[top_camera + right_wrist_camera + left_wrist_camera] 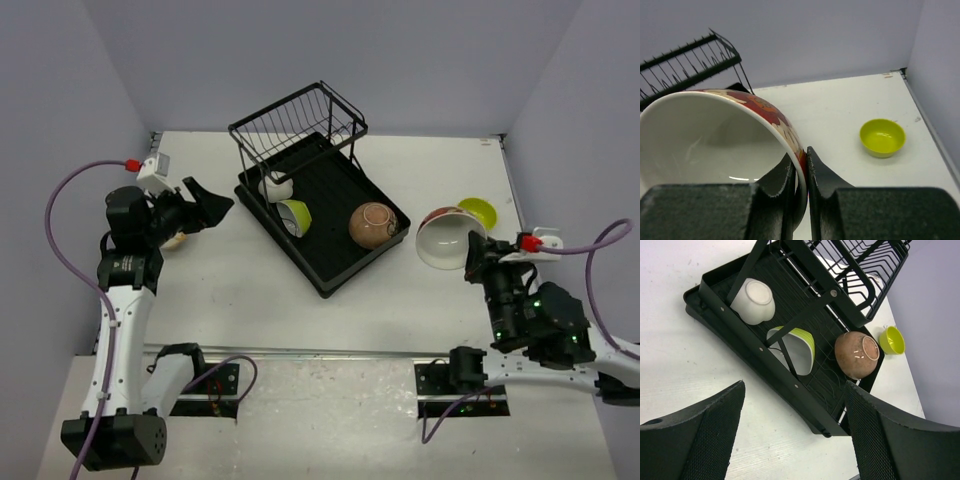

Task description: Unload the bowls from the dish rack

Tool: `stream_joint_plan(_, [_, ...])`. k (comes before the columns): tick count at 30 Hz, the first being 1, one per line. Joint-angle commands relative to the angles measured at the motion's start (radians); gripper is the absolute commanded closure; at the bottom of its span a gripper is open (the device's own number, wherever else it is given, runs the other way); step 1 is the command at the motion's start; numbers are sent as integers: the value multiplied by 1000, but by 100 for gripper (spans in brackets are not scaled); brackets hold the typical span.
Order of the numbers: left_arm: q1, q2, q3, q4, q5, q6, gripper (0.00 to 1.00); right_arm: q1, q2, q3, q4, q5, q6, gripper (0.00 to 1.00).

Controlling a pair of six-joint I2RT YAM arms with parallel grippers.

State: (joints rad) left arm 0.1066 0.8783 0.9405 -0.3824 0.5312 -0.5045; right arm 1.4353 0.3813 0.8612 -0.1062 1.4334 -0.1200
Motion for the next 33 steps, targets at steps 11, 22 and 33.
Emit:
stream_joint_plan(11, [-376,-39,87,-68,-189,21,23,-492,373,90,-469,-618,448,100])
stream_joint_plan(22, [-775,31,86,-20,-413,-45,22,-526,769,378,-501,-918,482,100])
stream_joint_plan(33, [-915,194,109,62,-553,-68,25,-524,916,608,-576,-1030,465,100])
